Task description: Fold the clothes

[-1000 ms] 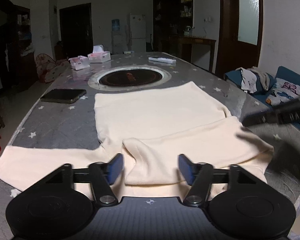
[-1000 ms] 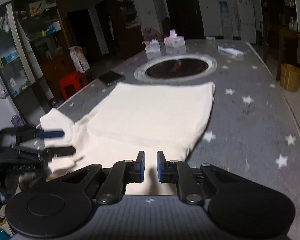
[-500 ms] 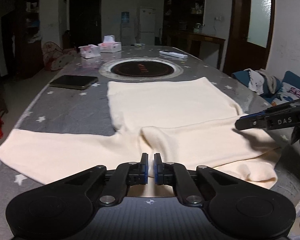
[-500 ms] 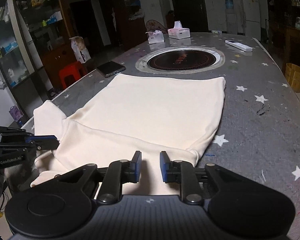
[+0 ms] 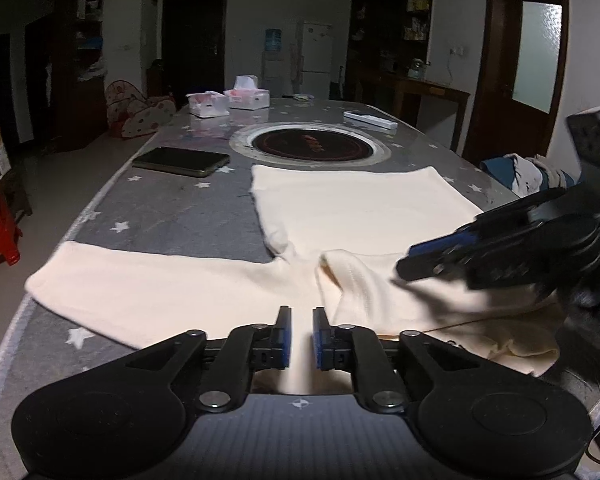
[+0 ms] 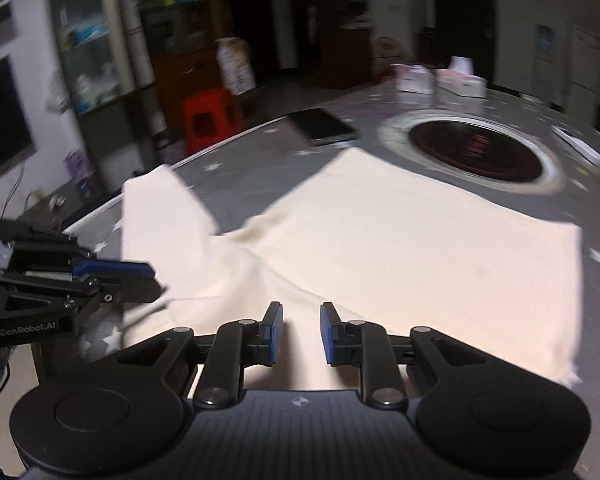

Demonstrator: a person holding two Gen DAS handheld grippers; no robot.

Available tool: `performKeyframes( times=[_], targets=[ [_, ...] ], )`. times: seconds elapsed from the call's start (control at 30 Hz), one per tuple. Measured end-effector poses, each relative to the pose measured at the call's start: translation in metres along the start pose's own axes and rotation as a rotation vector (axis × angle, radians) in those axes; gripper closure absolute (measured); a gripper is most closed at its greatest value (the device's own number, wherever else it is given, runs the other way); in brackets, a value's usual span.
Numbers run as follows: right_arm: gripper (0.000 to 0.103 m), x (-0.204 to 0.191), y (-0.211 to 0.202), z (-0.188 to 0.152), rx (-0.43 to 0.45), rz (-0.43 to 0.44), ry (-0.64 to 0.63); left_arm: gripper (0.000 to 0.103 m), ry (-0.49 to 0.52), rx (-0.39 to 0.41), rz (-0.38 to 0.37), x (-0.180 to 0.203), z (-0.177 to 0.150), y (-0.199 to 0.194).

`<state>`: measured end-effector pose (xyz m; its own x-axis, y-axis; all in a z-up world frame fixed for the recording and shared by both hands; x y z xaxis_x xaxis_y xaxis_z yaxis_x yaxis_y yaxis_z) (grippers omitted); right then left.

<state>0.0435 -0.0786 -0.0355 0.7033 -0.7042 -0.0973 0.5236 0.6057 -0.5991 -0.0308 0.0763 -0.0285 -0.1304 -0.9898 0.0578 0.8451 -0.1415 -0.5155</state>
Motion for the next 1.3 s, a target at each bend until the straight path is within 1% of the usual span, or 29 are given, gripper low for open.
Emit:
performKeyframes(
  times=[0.13, 0.2, 0.3, 0.4, 0.5, 0.57, 0.7, 0.8, 0.83, 0.87, 0.97, 1.03, 1.1, 1.3],
  targets=[
    [0.083, -0.017, 0.013, 0.003, -0.008, -0.012, -0.080, 0.080, -0.022, 0.005, 0.023, -0.012, -0.001, -0.006],
    [0.083, -0.023, 0.016, 0.005, -0.008, -0.027, -0.117, 0.079, -0.030, 0.006, 0.023, -0.015, -0.003, -0.008],
    [0.083, -0.019, 0.015, 0.006, -0.011, -0.036, -0.083, 0.077, -0.036, 0.007, 0.009, -0.015, -0.002, -0.007],
    [0.083, -0.026, 0.014, 0.005, -0.013, 0.023, -0.094, 0.077, -0.031, 0.016, -0.023, -0.010, -0.001, -0.007],
    [0.083, -0.024, 0.016, 0.007, -0.004, 0.001, -0.093, 0.077, -0.005, 0.027, -0.074, 0.002, 0.001, -0.006],
    [0.083, -0.014, 0.018, 0.009, -0.007, -0.003, -0.030, 0.077, 0.006, 0.021, -0.092, 0.009, 0.001, -0.001],
    [0.083, -0.015, 0.016, 0.011, -0.003, 0.011, -0.035, 0.077, 0.030, 0.008, -0.114, 0.019, 0.001, 0.010],
    [0.083, -0.014, 0.011, 0.013, 0.010, 0.012, -0.033, 0.080, 0.051, 0.007, -0.121, 0.023, -0.001, 0.013],
    [0.083, -0.012, 0.010, 0.013, 0.012, 0.010, -0.028, 0.090, 0.058, 0.007, -0.123, 0.024, -0.002, 0.013],
    [0.083, -0.011, 0.009, 0.013, 0.011, 0.008, -0.024, 0.096, 0.064, 0.007, -0.124, 0.026, -0.002, 0.014],
    [0.082, -0.006, 0.006, 0.010, 0.008, -0.001, -0.019, 0.103, 0.064, 0.037, -0.125, 0.026, 0.000, 0.007],
    [0.082, -0.005, 0.005, 0.009, 0.011, -0.003, -0.012, 0.103, 0.060, 0.058, -0.120, 0.026, 0.003, 0.002],
    [0.082, -0.006, 0.005, 0.009, 0.015, -0.001, -0.006, 0.103, 0.051, 0.058, -0.113, 0.024, 0.003, 0.001],
    [0.082, -0.021, 0.011, 0.009, 0.013, 0.037, -0.030, 0.103, 0.003, 0.021, -0.069, 0.009, -0.003, 0.000]
  ],
)
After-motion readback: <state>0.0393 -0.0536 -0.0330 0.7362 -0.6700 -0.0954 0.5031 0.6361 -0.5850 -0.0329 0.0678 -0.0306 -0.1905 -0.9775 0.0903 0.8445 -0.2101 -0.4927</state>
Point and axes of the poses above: each gripper's, at about its wrist camera, not at the fingertips, and y roughly the way its jaws point, x to its right, z to its top, the point moved 4 cm from there along y, roughly the way its jaws point, and after that the axes turned 5 degrees about x, right-handed, at the moved point
